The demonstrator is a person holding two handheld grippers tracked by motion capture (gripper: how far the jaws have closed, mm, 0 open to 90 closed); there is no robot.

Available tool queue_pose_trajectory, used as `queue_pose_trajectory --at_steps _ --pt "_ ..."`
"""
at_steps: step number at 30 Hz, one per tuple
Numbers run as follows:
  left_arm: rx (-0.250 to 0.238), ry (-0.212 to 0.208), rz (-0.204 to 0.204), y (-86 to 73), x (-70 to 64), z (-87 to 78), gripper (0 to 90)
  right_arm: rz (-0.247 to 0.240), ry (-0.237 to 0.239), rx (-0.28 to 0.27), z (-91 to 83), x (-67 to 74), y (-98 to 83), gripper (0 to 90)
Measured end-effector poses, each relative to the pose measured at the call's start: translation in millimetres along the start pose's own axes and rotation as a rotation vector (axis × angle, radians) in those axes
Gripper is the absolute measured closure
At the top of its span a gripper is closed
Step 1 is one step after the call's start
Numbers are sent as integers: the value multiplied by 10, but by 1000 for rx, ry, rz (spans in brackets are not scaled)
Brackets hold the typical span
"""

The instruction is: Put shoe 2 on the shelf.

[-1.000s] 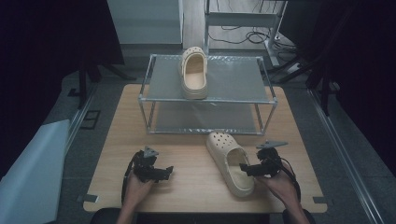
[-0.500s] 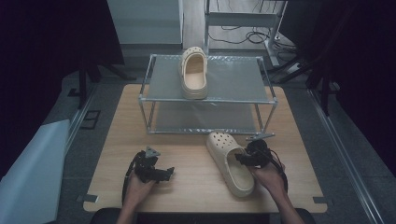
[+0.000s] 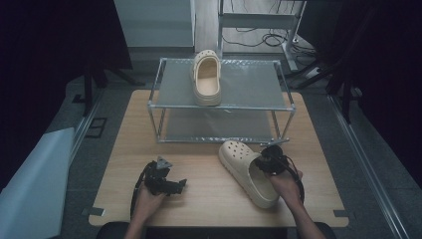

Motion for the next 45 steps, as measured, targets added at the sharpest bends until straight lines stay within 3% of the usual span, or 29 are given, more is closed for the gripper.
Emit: queue_pose_trajectory --at_steps 2,3,4,5,6,11,13,19,21,33,34,45 --pt "-2 3 8 4 -9 -4 0 64 55 -11 -28 -72 -8 797" --pt "-2 3 8 4 -9 -4 0 64 55 -11 -28 -72 -8 797" --pt "-4 2 9 6 -14 -6 0 126 112 -23 -56 -149 -23 800" --pt "-4 2 9 6 -14 -6 0 126 112 -23 -56 -149 -23 800" --pt "-4 7 11 6 -17 -7 0 158 149 -33 -76 -193 -40 801" --pt "-1 22 22 4 -22 -3 0 211 213 -57 -133 -228 -71 802" --pt "-1 26 29 3 -30 0 0 243 270 -85 -188 -235 -72 801" --pt "2 30 34 4 -38 -2 0 267 322 -116 -306 -200 -37 801" --pt "3 31 37 3 -40 -2 0 287 360 -139 -390 -175 -1 800" --pt "13 40 53 -3 -53 -5 0 364 460 -219 -603 -152 93 800" --pt "13 39 53 -3 -57 -5 0 378 484 -225 -641 -153 115 801" --pt "12 25 46 -3 -50 -5 0 397 548 -265 -842 -67 294 800"
Point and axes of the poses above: each handheld gripper's, and its own axes: z roughly forward along the jaws, y roughly out of its top, x roughly to its left, the point moved 2 cm from there along z, roughly forward along the jaws, and after that the axes turned 13 degrees about y, right-handed, at the moved point
